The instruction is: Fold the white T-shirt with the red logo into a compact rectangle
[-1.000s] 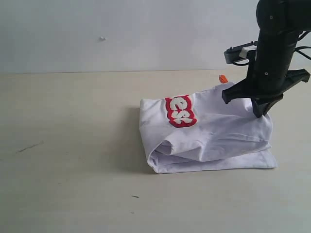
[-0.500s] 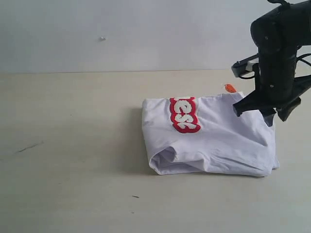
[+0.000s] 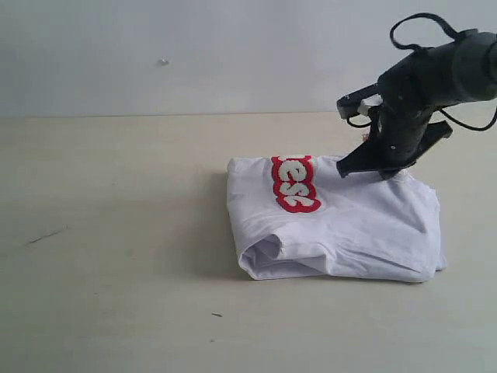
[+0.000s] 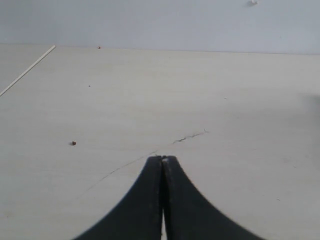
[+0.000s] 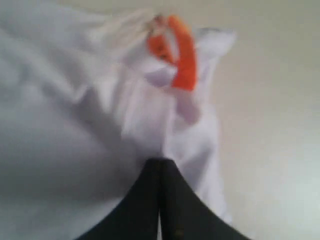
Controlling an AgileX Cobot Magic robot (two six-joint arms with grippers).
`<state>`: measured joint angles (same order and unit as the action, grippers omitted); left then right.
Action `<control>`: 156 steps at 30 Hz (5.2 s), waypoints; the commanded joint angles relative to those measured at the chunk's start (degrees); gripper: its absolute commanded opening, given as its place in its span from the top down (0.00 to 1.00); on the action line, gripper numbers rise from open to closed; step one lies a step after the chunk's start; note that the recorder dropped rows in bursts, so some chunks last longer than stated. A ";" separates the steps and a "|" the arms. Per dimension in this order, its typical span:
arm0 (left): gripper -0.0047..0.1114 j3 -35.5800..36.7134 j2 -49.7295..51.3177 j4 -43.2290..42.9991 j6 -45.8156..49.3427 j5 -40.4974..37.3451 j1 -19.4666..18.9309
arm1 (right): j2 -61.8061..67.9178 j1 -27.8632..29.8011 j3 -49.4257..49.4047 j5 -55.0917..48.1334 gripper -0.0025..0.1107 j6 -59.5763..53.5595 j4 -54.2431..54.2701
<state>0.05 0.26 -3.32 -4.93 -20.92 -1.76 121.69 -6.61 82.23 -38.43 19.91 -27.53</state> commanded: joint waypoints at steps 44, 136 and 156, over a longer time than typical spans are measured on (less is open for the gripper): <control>0.96 -0.05 -0.26 0.09 0.19 0.67 -0.24 | -12.33 -2.44 -9.33 -1.23 0.98 -48.60 58.47; 0.96 -0.05 -0.26 0.09 0.19 0.67 -0.24 | 5.53 -20.07 2.27 5.58 0.98 -13.97 32.23; 0.96 -0.05 -0.26 0.09 0.19 0.67 -0.24 | 8.54 -6.81 9.80 -0.56 0.98 -6.45 16.02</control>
<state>0.05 0.26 -3.32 -4.93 -20.92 -1.76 128.56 -15.24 89.26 -40.26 14.15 -11.40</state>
